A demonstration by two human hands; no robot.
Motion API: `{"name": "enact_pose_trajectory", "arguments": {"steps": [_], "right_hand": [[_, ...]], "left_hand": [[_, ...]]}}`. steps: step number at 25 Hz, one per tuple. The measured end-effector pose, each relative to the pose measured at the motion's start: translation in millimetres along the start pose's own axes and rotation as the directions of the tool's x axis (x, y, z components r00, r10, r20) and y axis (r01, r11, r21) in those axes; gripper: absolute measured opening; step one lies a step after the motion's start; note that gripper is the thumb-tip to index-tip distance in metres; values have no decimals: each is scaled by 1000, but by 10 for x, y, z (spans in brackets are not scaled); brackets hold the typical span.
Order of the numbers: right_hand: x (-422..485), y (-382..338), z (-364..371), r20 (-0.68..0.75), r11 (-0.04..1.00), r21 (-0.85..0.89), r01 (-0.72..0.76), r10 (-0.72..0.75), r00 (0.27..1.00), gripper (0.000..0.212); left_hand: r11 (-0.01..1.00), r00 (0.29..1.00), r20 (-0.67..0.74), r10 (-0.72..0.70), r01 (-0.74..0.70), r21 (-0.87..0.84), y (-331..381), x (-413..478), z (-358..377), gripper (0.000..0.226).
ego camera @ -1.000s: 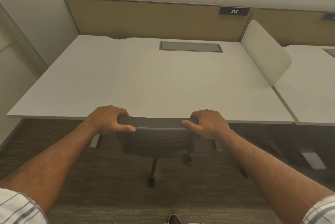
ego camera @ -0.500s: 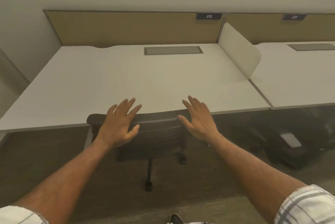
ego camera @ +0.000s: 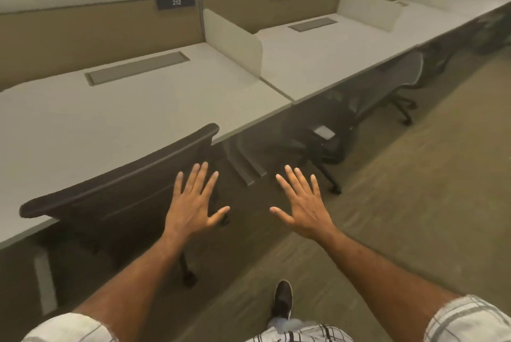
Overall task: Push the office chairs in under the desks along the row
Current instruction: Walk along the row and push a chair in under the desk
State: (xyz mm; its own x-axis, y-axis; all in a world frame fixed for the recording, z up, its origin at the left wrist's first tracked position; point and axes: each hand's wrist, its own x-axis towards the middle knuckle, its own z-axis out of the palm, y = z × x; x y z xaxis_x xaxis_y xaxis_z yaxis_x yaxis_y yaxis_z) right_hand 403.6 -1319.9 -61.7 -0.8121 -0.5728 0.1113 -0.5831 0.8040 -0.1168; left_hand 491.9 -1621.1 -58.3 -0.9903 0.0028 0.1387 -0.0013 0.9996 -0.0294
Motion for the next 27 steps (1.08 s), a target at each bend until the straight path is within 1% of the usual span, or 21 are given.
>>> {"name": "enact_pose_trajectory", "arguments": {"steps": [3, 5, 8, 13, 16, 19, 22, 25, 27], "right_hand": [[-483, 324, 13, 16, 993, 3, -117, 117, 993, 86], [-760, 557, 11, 46, 986, -3, -168, 168, 985, 87], [-1119, 977, -10, 42, 969, -1, -247, 247, 968, 87], [-1661, 1901, -58, 113, 936, -9, -351, 349, 930, 91], [-1914, 2549, -155, 146, 923, 9, -384, 379, 914, 99], [-2127, 3220, -273, 168, 913, 28, -406, 396, 903, 103], [-2231, 3792, -411, 140, 908, 39, -417, 408, 902, 111], [-2176, 4234, -556, 117, 904, 62, -423, 414, 903, 108], [-2066, 4515, -657, 101, 912, 67, -406, 398, 912, 110]], "left_hand": [[997, 996, 52, 77, -76, -18, 378, 52, 101, 92], [991, 988, 80, 131, -129, -29, 632, 78, 180, 92], [983, 980, 90, 179, -175, -52, 1044, 176, 265, 92], [969, 963, 109, 245, -241, -48, 2035, 545, 423, 94], [965, 957, 128, 261, -257, -52, 2732, 839, 515, 94], [962, 957, 107, 270, -265, -59, 3402, 1170, 515, 93], [965, 963, 87, 255, -248, -81, 3929, 1497, 463, 91], [966, 964, 102, 246, -236, -103, 4320, 1810, 394, 93], [965, 960, 126, 251, -237, -116, 4551, 2053, 377, 95]]}}
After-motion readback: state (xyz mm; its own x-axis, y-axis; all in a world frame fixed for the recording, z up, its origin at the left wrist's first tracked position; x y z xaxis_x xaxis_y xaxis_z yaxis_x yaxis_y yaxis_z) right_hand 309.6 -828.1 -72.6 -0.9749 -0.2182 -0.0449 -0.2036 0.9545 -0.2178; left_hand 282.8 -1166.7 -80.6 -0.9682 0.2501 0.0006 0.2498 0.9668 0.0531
